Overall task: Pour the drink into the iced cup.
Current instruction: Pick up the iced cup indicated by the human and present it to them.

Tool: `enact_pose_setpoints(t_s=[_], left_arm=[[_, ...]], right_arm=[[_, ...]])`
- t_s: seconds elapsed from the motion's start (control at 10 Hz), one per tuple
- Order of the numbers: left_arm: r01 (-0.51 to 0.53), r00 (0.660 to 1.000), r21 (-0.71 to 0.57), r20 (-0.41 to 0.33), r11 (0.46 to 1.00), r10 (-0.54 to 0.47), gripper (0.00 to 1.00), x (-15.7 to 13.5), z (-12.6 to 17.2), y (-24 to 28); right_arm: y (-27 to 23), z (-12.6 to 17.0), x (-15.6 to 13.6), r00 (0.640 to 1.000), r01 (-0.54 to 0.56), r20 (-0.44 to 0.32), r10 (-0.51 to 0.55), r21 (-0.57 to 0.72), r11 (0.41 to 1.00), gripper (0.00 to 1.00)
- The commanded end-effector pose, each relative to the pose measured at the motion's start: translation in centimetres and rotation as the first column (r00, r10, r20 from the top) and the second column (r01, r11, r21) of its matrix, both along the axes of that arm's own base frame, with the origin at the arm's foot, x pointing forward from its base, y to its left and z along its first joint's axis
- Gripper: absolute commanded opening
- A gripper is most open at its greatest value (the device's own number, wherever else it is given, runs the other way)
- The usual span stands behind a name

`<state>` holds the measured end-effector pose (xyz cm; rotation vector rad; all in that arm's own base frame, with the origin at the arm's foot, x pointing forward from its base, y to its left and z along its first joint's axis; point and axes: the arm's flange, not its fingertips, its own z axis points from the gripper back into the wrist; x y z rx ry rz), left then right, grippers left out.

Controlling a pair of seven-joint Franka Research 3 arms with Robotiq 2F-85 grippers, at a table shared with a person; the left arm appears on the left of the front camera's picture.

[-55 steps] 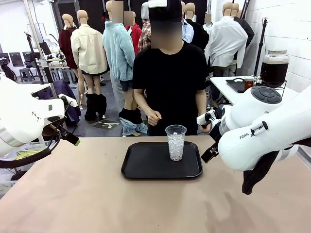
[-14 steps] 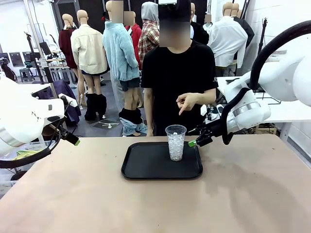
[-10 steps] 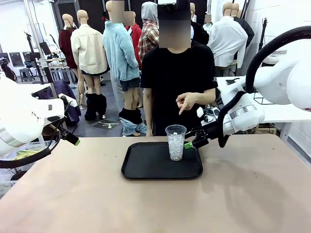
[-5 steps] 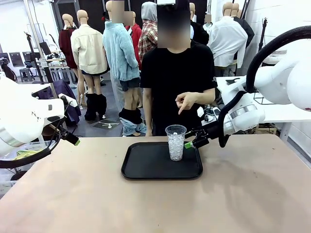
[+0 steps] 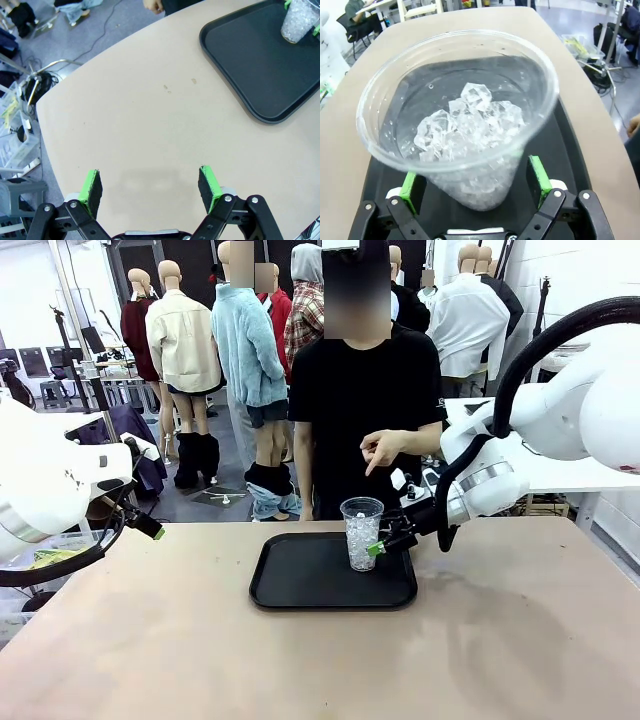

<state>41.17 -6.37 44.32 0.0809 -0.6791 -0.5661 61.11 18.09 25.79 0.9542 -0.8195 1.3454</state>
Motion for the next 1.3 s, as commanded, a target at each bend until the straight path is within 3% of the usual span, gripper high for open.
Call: enact_pose_setpoints(t_s=[0.0, 0.1, 0.5, 0.6, 0.8, 1.2], left_arm=[[-0.004, 1.0, 0.012, -0.013, 1.0, 0.004, 1.0, -0.01, 0.32, 0.08], [-0.004, 1.0, 0.012, -0.013, 1.0, 0.004, 1.0, -0.01, 0.32, 0.08], [-0.004, 1.0, 0.012, -0.013, 1.0, 0.004, 1.0, -0.01, 0.32, 0.08], [-0.004, 1.0, 0.012, -0.013, 1.0, 0.004, 1.0, -0.01, 0.32, 0.08], [-0.004, 1.0, 0.012, -0.013, 1.0, 0.004, 1.0, -0.01, 0.32, 0.08], [-0.004, 1.0, 0.012, -0.013, 1.0, 0.004, 1.0, -0.01, 0.32, 0.08]], right_arm=[[0.4, -0.21, -0.38, 0.999, -0.028, 0.018, 0.028, 0.027, 0.999, 1.0], [0.69, -0.28, -0.41, 0.999, -0.013, 0.046, 0.011, 0.046, 0.999, 1.0], [1.26, -0.93, 0.13, 0.998, -0.054, 0.024, 0.052, 0.071, 0.996, 1.0], [1.31, -0.93, 0.07, 0.998, -0.052, 0.03, 0.05, 0.079, 0.995, 0.94], [1.13, -0.88, -0.03, 0.999, -0.039, 0.019, 0.037, 0.09, 0.995, 0.55], [0.55, -0.74, 0.08, 1.0, -0.02, 0.003, 0.019, 0.106, 0.994, 0.55]])
